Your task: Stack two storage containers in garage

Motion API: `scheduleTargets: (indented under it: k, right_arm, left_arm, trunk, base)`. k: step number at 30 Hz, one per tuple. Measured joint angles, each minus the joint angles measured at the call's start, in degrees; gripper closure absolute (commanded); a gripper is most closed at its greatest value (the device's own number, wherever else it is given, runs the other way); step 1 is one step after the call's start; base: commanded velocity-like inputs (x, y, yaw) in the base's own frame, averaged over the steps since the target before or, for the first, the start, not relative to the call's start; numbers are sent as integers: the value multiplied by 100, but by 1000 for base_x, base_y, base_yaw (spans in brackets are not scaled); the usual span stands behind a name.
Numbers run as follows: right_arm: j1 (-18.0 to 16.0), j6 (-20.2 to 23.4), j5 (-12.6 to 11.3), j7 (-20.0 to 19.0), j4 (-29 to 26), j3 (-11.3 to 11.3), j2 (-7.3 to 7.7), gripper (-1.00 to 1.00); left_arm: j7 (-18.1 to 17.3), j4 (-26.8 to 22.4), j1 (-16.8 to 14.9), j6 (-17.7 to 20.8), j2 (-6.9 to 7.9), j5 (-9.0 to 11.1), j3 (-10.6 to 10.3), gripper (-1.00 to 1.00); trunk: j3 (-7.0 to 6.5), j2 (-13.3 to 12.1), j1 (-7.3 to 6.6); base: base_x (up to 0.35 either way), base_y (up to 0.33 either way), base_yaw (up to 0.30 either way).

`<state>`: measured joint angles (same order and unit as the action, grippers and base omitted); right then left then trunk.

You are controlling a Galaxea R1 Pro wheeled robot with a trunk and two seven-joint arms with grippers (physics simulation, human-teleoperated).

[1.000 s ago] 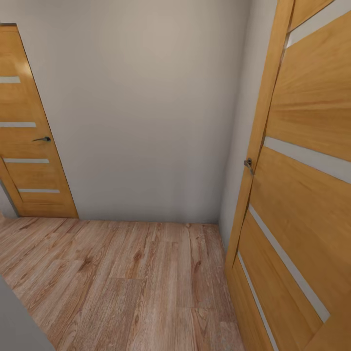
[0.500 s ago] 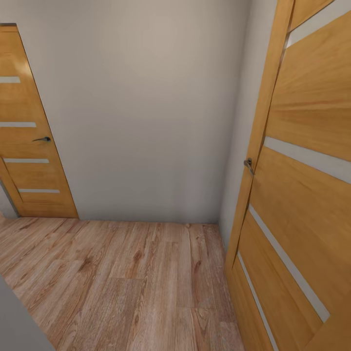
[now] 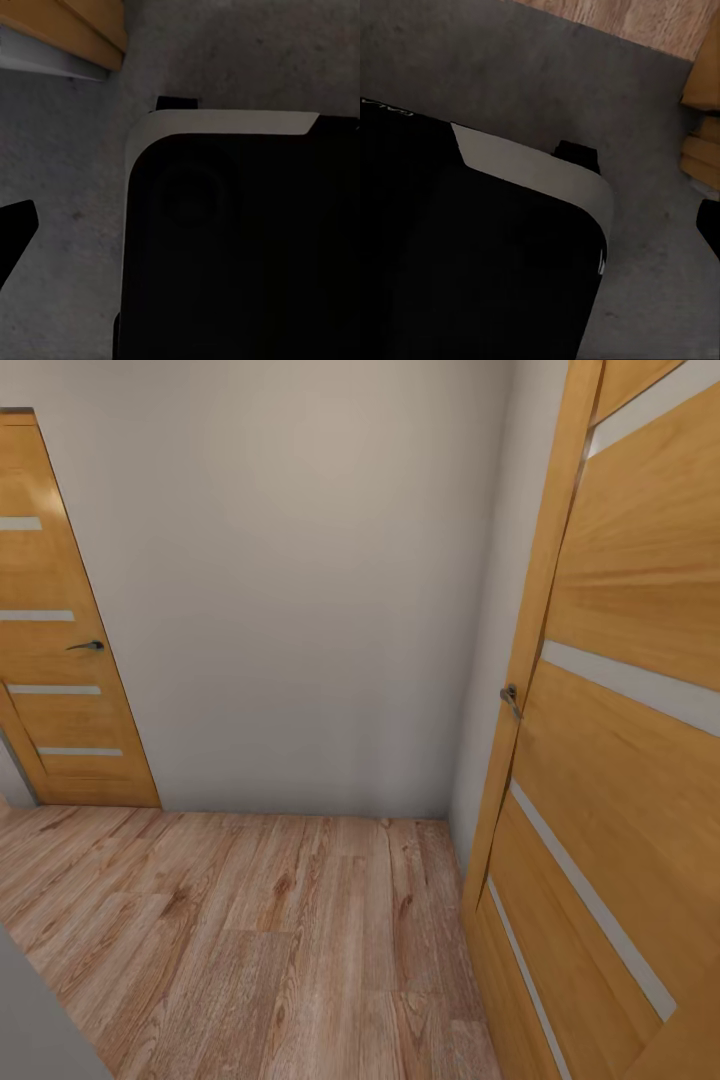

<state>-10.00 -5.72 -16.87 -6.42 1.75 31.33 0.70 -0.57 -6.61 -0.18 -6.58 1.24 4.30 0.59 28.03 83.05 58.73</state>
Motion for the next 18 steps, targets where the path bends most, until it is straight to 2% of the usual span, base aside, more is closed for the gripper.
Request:
scheduleTargets:
  k: [13, 18]
  right_arm:
    - [72, 0, -71, -1, 0, -1, 4, -100]
    - [74, 0, -72, -1, 0, -1, 68, -100]
  left_arm:
    - [1, 0, -1, -5, 8, 14, 1, -100]
    - [3, 1, 1, -6, 4, 15, 1, -100]
  trunk:
    - [0, 0, 0]
    - [0, 0, 0]
  base:
    - [0, 0, 0]
    - [0, 0, 0]
